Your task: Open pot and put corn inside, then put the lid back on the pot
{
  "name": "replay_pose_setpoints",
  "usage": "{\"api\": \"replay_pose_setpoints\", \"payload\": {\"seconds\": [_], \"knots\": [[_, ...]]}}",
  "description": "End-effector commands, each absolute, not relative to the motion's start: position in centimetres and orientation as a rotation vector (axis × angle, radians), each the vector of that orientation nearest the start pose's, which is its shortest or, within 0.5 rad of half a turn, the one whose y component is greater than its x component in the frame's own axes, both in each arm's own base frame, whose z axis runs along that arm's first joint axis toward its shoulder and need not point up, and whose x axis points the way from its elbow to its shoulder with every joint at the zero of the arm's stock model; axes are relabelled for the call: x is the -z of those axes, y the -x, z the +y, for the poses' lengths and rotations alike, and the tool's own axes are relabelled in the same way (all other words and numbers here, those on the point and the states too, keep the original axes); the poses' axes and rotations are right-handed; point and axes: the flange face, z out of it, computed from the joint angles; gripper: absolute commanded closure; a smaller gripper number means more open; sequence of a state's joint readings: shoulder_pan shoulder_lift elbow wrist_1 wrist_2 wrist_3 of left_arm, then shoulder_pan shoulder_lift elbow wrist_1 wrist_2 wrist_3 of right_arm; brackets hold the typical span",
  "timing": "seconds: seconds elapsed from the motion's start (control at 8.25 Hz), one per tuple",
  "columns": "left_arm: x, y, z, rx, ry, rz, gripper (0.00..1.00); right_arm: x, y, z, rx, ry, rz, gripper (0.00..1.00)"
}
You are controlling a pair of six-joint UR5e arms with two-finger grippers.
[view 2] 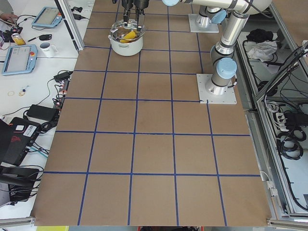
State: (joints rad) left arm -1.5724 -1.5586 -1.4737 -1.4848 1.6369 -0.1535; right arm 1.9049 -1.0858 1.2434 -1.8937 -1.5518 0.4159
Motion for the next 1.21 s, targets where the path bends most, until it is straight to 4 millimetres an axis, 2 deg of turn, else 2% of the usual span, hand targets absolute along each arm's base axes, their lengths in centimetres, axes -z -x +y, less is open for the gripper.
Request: {"api": "replay_pose_setpoints", "payload": {"seconds": [0.0,0.12,1.09], "knots": [[-55.0,12.9,-50.1,0.305,0.243,3.074,0.00,-39.0,-32.3,-63.5,0.195,-0.187,3.028,0.46],[-55.1,12.9,-50.2,0.307,0.240,3.074,0.00,-38.4,-32.3,-63.6,0.184,-0.192,3.034,0.46],[-55.3,13.0,-50.1,0.324,0.241,3.077,0.00,-37.0,-32.6,-64.1,0.203,-0.168,3.071,0.46]]}}
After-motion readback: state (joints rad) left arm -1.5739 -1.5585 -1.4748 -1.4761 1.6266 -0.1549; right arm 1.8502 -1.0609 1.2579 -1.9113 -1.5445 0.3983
